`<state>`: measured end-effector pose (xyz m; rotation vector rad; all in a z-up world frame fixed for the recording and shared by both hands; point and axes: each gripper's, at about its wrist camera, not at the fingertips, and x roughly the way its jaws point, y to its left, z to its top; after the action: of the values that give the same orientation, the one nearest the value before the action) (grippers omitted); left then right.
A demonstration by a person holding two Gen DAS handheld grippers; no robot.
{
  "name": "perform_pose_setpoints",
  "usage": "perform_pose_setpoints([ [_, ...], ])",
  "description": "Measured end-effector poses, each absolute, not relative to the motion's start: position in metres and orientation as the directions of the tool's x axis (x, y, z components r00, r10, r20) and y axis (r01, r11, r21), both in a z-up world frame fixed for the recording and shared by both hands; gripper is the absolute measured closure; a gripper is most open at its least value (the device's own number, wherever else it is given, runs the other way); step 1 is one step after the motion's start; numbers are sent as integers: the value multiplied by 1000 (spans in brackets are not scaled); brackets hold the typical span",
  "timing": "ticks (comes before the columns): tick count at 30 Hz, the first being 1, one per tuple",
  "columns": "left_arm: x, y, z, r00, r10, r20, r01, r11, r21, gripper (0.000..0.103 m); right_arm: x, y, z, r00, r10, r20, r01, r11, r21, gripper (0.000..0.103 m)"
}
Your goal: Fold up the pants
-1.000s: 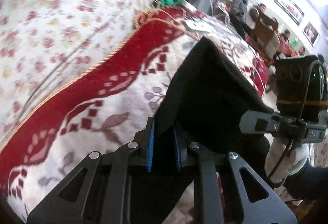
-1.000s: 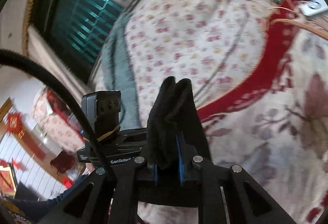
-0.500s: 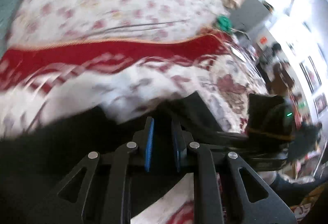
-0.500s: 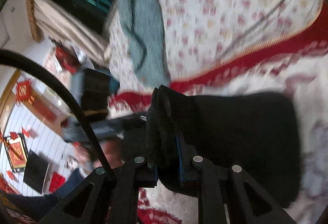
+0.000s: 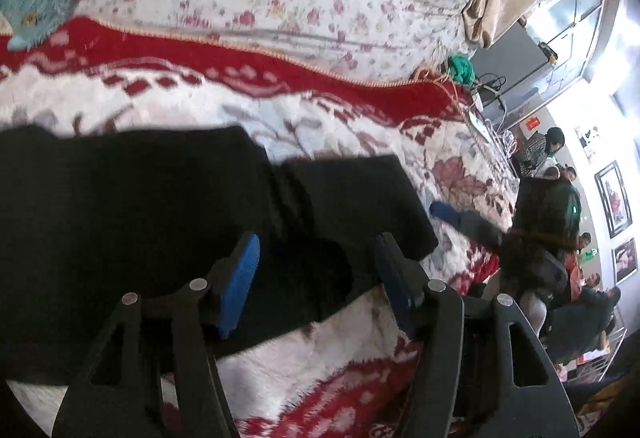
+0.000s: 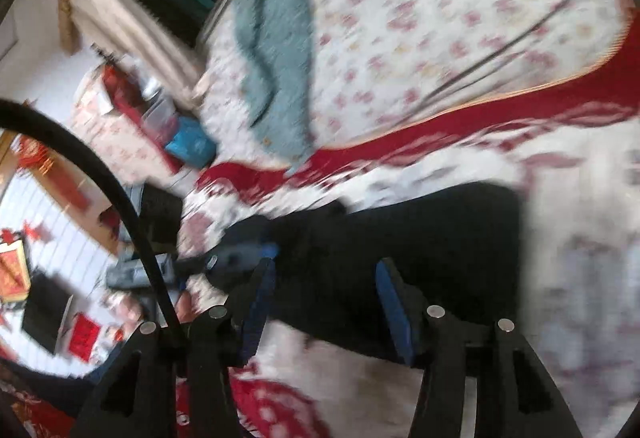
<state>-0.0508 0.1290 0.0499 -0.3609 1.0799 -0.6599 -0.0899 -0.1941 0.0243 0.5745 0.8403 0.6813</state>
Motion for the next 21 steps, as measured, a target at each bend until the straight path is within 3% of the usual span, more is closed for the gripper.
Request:
perform_pose_setpoints([
  [5, -54, 107, 36, 303, -623, -721, 307, 780, -545, 44, -85, -233, 4, 533, 676, -508, -182, 678, 712, 53],
  [12, -46, 86, 24, 334, -612, -717, 274, 790, -548, 46, -84, -244, -6, 529, 686, -500, -157, 657, 737, 53],
  [13, -44, 86, 22, 336, -616, -713, 259, 788, -559, 65, -84, -240, -6, 529, 684, -502, -156, 660, 734, 53],
  [15, -38, 87, 18, 326, -596, -734, 234, 803, -549, 86, -84, -238, -6, 534, 676, -508, -151, 667, 730, 53],
  [21, -43, 96, 42, 349, -610, -712, 282, 792, -541, 90, -82, -223, 12, 544, 658, -520, -206, 706, 678, 53],
])
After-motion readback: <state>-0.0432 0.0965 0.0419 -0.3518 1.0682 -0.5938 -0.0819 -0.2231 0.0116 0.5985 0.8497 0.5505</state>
